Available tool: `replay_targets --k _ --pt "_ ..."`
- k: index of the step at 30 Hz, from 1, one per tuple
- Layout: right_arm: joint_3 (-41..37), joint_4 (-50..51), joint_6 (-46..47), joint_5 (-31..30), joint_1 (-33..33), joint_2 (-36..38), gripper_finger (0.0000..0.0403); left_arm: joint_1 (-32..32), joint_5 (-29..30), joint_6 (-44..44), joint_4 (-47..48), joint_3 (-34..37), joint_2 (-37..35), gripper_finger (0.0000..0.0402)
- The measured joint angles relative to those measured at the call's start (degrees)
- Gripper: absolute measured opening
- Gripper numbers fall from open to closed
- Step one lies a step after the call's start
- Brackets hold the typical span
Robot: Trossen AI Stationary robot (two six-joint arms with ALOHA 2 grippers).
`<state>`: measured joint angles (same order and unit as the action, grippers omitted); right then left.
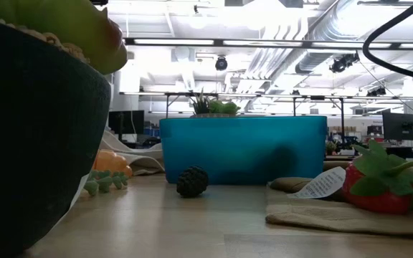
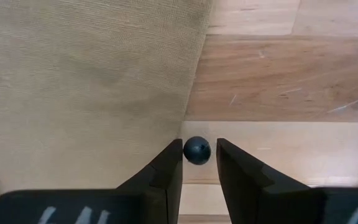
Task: Pick and placing Produce into tupperware
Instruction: Put the right blueberry into the blue bin
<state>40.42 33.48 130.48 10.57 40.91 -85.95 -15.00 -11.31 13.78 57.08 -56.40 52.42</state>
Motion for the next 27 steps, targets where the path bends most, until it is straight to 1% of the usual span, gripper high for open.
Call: replay_targets --k 7,15,27 --pt "-0.02 0.12 -0.24 -0.78 -0.01 0.0 0.0089 0.02 0.0 0.0 0.0 0.02 0.0 0.0003" --pt "-0.04 0.12 -0.23 -0.85 0.0 0.0 0.0076 0.02 0.0 0.02 0.13 0.0 0.01 0.0003" --pt "-0.07 0.08 -0.22 -0.83 0.0 0.0 0.0075 0.01 0.0 0.02 0.13 0.01 0.0 0.0003"
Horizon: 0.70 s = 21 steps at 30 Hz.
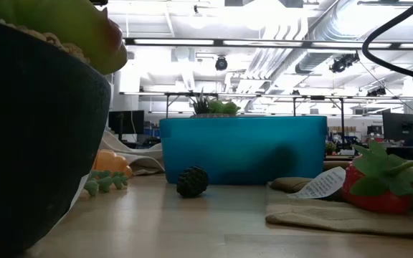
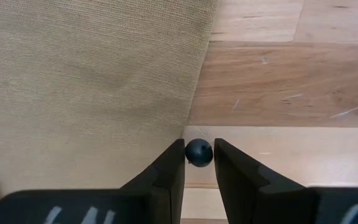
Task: Pick and placing Produce into tupperware
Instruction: Put the right blueberry into the blue bin
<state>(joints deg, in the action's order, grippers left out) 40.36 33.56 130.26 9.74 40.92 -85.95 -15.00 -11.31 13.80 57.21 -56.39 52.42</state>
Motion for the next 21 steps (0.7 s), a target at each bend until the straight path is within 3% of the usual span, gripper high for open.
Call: replay_targets --k 21 --pt "0.0 -0.37 0.0 0.04 -0.01 0.02 0.0047 0.01 0.0 0.0 -0.02 0.0 0.0 0.0003"
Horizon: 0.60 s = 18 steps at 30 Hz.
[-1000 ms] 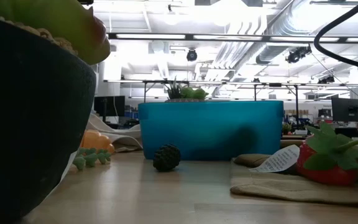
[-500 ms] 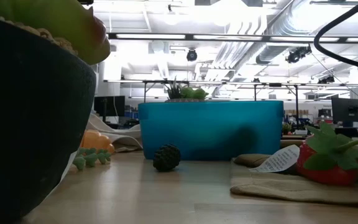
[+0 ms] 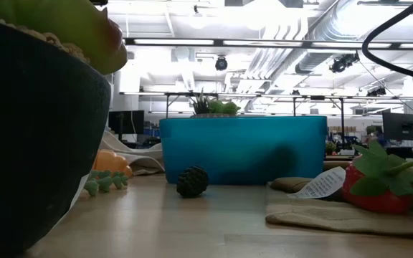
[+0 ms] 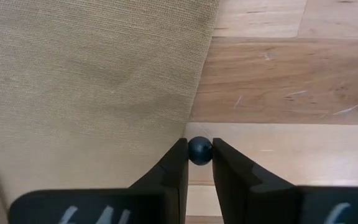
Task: Pick and placing Produce into tupperware
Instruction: Put the right blueberry into the blue bin
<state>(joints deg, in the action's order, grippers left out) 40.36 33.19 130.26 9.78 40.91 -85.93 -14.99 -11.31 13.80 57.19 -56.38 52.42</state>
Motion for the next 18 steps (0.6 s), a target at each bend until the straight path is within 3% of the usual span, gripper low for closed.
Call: replay_targets --k 18 --pt "4.3 1.88 -1.66 -1.0 0.0 0.11 0.0046 -0.01 0.0 -0.02 -0.02 0.0 0.0 0.0003"
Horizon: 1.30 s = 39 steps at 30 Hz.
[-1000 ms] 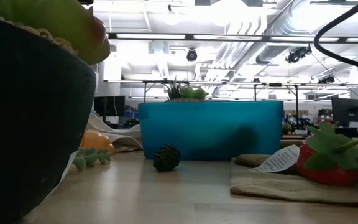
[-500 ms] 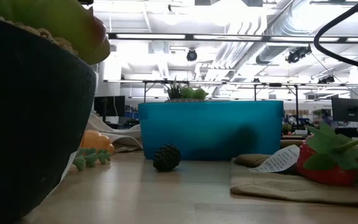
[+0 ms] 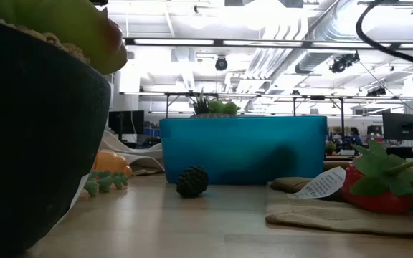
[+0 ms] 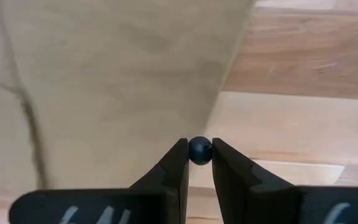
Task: Pick and placing Produce into tupperware
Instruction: Put the right blueberry into the blue bin
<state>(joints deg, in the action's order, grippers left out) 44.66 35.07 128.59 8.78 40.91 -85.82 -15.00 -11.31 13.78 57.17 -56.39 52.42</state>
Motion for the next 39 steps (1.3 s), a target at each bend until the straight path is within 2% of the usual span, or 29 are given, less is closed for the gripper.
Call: replay_targets --k 9,14,22,36,39 --pt "5.54 -0.2 -1.56 -7.76 -0.28 0.0 0.0046 0.01 0.0 0.02 -0.02 0.0 0.0 0.0003" --pt "9.14 -1.4 -6.81 -10.13 -2.07 0.0 0.0046 0.02 0.0 0.02 -0.02 0.01 0.0 0.0003" --pt "11.48 -10.2 -20.63 -11.7 -8.28 0.02 0.0046 0.01 -0.01 0.02 -0.02 0.01 0.01 0.0003" --pt "11.5 -32.7 -47.55 -11.74 -19.46 0.02 0.0046 0.01 -1.17 0.02 0.0 -0.01 0.0 0.0003" --pt "11.5 -37.64 -53.64 -13.88 -21.17 0.04 0.0046 0.02 -1.28 0.21 0.0 -0.01 0.01 0.0003"
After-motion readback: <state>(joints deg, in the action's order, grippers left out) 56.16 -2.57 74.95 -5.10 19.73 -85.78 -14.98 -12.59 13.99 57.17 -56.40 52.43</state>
